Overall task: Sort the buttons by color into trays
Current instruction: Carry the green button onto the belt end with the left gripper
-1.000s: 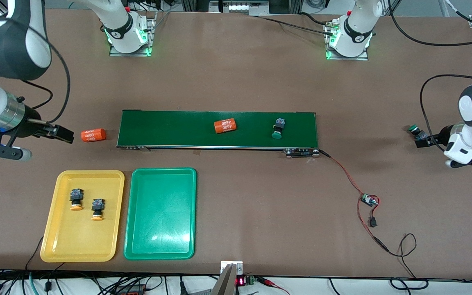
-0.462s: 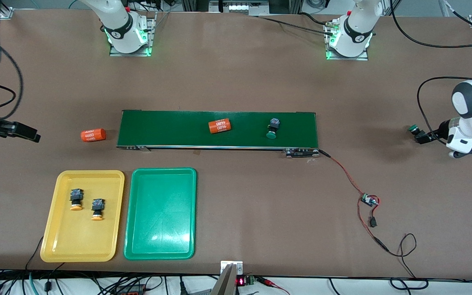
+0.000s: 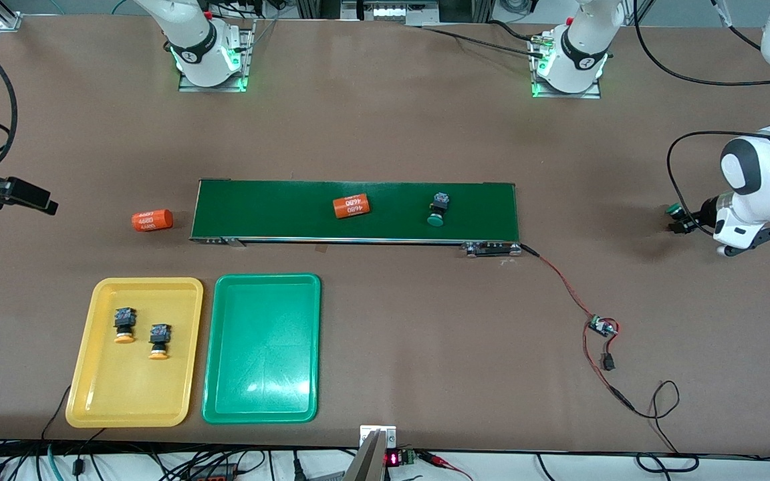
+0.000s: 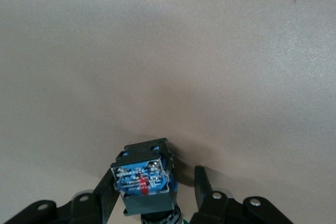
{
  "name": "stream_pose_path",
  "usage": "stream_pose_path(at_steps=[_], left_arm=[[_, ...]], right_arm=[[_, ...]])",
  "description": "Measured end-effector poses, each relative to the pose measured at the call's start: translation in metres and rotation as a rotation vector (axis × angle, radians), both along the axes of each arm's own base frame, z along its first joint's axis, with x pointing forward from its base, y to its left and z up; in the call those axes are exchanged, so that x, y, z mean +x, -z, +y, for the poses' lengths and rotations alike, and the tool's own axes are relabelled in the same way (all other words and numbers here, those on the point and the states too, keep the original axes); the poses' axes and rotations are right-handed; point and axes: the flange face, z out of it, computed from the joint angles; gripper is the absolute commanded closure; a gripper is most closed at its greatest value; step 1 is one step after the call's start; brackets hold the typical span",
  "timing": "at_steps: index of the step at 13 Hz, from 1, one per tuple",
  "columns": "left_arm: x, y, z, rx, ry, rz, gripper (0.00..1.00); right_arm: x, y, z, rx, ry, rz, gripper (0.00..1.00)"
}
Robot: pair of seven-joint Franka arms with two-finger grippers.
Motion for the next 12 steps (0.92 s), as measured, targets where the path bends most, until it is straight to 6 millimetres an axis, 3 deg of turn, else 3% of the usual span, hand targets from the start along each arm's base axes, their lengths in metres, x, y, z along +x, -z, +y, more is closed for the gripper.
stream_pose_path(at_steps=[2,4,6,9,12], left_arm=[[0.002,-0.002,0.000,-0.001,-0.001,-0.003,0.79],[0.004,-0.006,-0.007,-0.014,0.009,0.022,0.80],[0.020,-0.022,-0.034,-0.047,0.054,0.064,0.80],[0.063,-0.073,-0.116,-0.088,0.199,0.111,0.79],[0.095,-0.117,-0.235,-0.112,0.375,0.113,0.79]], right_arm=[[-0.014,0.002,0.003,0.002,-0.006,-0.009,0.00],[-0.020,-0.001,0.011,0.003,-0.020,-0.013,0.00],[-0.021,-0.001,0.012,-0.004,-0.023,-0.010,0.00],[-0.022,0.000,0.003,-0.020,-0.014,-0.006,0.00],[-0.021,0.004,0.002,-0.052,-0.022,0.005,0.00]])
